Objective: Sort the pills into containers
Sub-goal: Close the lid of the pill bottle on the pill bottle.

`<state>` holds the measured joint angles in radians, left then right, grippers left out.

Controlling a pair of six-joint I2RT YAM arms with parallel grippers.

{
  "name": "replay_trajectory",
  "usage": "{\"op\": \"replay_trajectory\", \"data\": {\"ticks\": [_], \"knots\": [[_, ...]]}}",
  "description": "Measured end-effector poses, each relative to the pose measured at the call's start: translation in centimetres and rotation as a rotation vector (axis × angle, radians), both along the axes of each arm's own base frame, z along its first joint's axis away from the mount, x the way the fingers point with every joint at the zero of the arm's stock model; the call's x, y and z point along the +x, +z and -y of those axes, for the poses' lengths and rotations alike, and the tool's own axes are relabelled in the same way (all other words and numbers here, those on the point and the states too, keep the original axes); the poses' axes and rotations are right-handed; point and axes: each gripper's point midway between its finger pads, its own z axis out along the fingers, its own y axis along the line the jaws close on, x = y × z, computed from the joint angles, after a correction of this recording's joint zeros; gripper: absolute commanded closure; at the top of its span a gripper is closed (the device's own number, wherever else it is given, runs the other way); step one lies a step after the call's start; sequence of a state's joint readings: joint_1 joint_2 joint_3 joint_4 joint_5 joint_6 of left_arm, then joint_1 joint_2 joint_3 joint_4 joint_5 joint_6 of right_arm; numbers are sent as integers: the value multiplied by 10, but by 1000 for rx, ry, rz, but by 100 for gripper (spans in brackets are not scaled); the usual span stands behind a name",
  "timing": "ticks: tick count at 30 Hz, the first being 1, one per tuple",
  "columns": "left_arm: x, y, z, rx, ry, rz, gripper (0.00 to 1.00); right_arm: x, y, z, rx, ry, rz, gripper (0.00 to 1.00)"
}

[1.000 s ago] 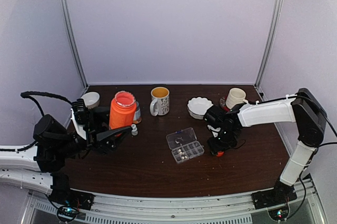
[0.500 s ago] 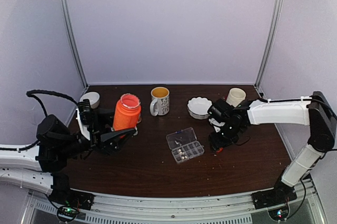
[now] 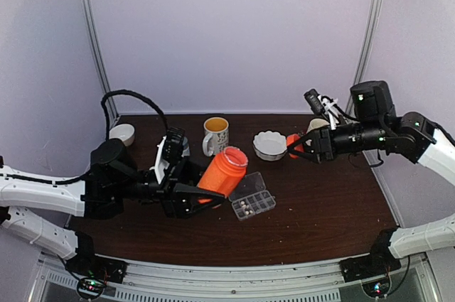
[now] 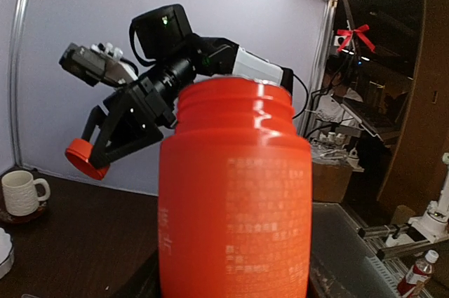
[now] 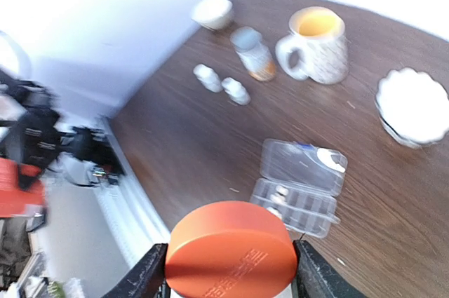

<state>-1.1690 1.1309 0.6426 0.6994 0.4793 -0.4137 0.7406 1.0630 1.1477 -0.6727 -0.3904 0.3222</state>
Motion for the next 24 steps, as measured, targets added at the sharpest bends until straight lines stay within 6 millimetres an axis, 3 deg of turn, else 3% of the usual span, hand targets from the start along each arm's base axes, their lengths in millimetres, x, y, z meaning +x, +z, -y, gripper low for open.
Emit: {"op": "replay_trajectory", "data": {"ticks": [1, 8, 12, 17, 24], "knots": [[-5, 1, 5, 3, -47, -16, 100, -11, 23, -4, 73, 49, 32, 55], [-17, 4, 21, 69, -187, -91, 100, -65, 80, -22, 236, 277, 120, 58], [-19, 11, 23, 98, -213, -103, 100, -93, 91, -33, 246, 393, 168, 58], [-14, 1, 29, 174, -228, -155, 100, -122, 97, -48, 244, 516, 208, 58], [-14, -21, 36, 264, -264, -228, 100, -133, 101, -65, 208, 573, 252, 58]]}}
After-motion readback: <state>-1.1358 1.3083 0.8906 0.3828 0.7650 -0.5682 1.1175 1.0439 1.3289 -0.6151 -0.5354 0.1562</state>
